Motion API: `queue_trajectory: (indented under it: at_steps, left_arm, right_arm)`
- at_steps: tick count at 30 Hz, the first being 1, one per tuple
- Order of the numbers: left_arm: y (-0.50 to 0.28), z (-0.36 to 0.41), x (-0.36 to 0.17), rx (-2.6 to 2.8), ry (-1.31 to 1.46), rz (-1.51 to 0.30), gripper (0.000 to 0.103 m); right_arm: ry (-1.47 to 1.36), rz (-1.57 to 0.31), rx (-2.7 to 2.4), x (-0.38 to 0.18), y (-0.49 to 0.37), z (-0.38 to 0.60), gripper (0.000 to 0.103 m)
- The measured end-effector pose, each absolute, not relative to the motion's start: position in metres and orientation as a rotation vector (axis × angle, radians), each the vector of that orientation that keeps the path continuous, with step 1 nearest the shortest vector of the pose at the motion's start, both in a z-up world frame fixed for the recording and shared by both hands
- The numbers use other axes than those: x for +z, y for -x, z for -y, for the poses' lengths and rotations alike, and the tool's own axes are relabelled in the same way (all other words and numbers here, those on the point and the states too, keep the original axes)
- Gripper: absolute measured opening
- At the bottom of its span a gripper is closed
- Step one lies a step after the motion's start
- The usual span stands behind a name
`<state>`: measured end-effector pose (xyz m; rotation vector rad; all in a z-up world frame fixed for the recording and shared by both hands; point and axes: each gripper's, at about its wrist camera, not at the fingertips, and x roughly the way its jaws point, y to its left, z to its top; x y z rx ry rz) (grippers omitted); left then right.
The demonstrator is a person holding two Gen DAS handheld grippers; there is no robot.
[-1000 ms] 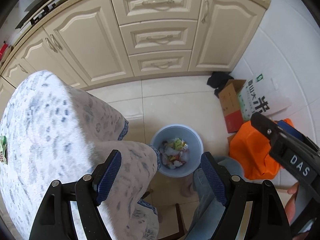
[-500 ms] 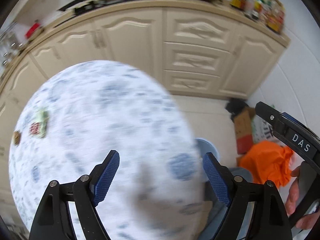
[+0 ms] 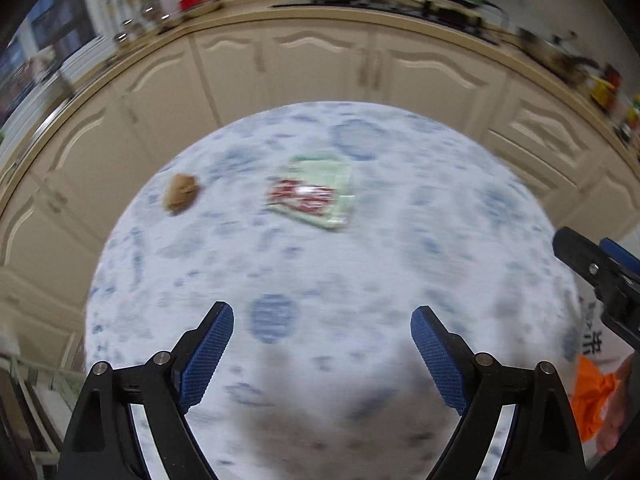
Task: Collect trash
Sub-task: 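Move both open tools back from the bin to the table, then grasp the second bread lump with the left tool while the right tool grasps the green-white packet, then lift the bread lump with the left tool while the right tool lifts the green-white packet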
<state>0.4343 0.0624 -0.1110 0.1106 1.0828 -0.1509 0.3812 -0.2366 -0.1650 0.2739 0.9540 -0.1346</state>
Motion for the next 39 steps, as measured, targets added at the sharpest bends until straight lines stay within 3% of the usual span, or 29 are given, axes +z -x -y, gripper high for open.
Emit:
queue_trajectory:
  at_steps: [11,22,26,27,30,31,32,34,35,37,39]
  left_arm:
    - [-0.509,-0.173,-0.136,-0.043,-0.016,-1.103,0.087]
    - [-0.583,-0.218,-0.177,-0.090,0.060,-1.129,0.087]
    - [-0.602,-0.211,-0.185,-0.102,0.055,-1.130,0.087]
    - [-0.607,-0.210,-0.188,-0.098,0.061,-1.137,0.087]
    - [-0.620,-0.207,-0.196,-0.106,0.073,-1.128,0.086]
    - [-0.623,-0.204,-0.197,-0.107,0.067,-1.112,0.084]
    - [-0.624,-0.202,-0.198,-0.107,0.053,-1.089,0.074]
    - [-0.623,-0.195,-0.199,-0.096,-0.009,-1.044,0.046]
    - [-0.621,-0.193,-0.198,-0.107,-0.021,-1.030,0.026]
    - [-0.617,-0.190,-0.199,-0.118,-0.019,-1.040,0.026]
    - [-0.612,-0.189,-0.201,-0.123,-0.022,-1.039,0.026]
  right_arm:
    - [-0.131,-1.035,-0.036,-0.199,-0.475,0.109,0.098]
    - [-0.168,-1.141,-0.058,-0.248,-0.529,0.069,0.098]
    - [-0.111,-1.053,-0.071,-0.247,-0.527,0.059,0.074]
    - [-0.108,-1.039,-0.067,-0.245,-0.526,0.059,0.062]
    - [-0.120,-1.017,-0.056,-0.243,-0.528,0.064,0.048]
    - [-0.133,-1.008,-0.046,-0.243,-0.528,0.068,0.046]
    - [-0.141,-1.005,-0.039,-0.243,-0.528,0.070,0.044]
    - [-0.164,-1.000,-0.020,-0.242,-0.528,0.075,0.041]
    - [-0.171,-1.000,-0.013,-0.242,-0.528,0.078,0.039]
    - [-0.181,-1.001,-0.003,-0.241,-0.528,0.080,0.034]
    - [-0.199,-0.996,0.018,-0.240,-0.525,0.084,0.018]
